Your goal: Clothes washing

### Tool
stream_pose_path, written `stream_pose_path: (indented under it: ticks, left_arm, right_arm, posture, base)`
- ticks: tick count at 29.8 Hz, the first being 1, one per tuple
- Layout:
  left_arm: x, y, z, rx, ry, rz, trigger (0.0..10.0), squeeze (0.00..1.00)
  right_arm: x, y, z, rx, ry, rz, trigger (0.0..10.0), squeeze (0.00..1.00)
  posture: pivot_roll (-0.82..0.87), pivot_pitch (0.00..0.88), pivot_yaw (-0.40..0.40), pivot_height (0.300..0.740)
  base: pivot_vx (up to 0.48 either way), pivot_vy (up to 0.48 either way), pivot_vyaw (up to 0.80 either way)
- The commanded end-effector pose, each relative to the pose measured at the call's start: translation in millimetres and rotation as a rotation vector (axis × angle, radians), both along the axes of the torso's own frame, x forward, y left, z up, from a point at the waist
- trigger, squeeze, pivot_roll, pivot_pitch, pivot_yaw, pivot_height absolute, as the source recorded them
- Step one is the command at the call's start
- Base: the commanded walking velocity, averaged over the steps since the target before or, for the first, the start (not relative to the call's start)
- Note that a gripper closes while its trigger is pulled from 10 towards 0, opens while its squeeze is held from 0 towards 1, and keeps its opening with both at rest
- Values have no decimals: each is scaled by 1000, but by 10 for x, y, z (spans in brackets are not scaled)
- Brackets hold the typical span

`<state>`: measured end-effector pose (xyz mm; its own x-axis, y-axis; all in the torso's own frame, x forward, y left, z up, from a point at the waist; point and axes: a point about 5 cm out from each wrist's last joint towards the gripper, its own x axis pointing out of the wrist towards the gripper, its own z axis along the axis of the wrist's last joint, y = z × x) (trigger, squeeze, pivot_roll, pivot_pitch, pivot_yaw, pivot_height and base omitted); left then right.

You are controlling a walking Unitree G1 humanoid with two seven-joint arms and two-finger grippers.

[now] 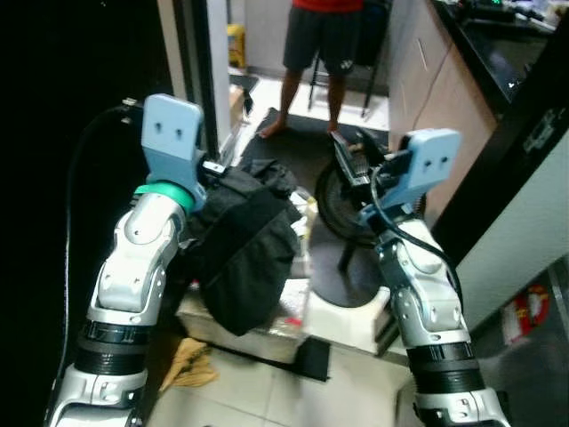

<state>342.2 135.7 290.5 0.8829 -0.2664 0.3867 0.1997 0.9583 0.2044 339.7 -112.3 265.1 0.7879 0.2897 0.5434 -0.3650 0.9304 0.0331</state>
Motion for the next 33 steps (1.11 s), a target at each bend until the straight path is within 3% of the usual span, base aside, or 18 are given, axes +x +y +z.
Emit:
stream_pose_path:
  ticks: [1, 19, 27, 33]
  left_arm:
    - [13, -4, -23, 15, 9, 6, 10000, 0]
    - [10, -25, -25, 19, 7, -7, 10000, 0]
    - [18, -35, -34, 20, 13, -8, 10000, 0]
    - [11, -103, -136, 67, 55, -49, 10000, 0]
  right_arm:
    - [-8, -12, 25, 13, -5, 5, 10000, 0]
    - [-4, -6, 3, -9, -1, -6, 10000, 0]
    - [-10, -18, 5, -10, -4, -10, 10000, 0]
    - [-11, -21, 4, -13, -5, -7, 10000, 0]
  posture:
    - [11, 53, 1, 740]
    - [11, 53, 3, 740]
    - [8, 53, 5, 740]
    - [4, 49, 8, 740]
  base:
    - [480, 0, 0]
    - [465, 0, 0]
    - [333, 0, 0]
    - [0, 0, 0]
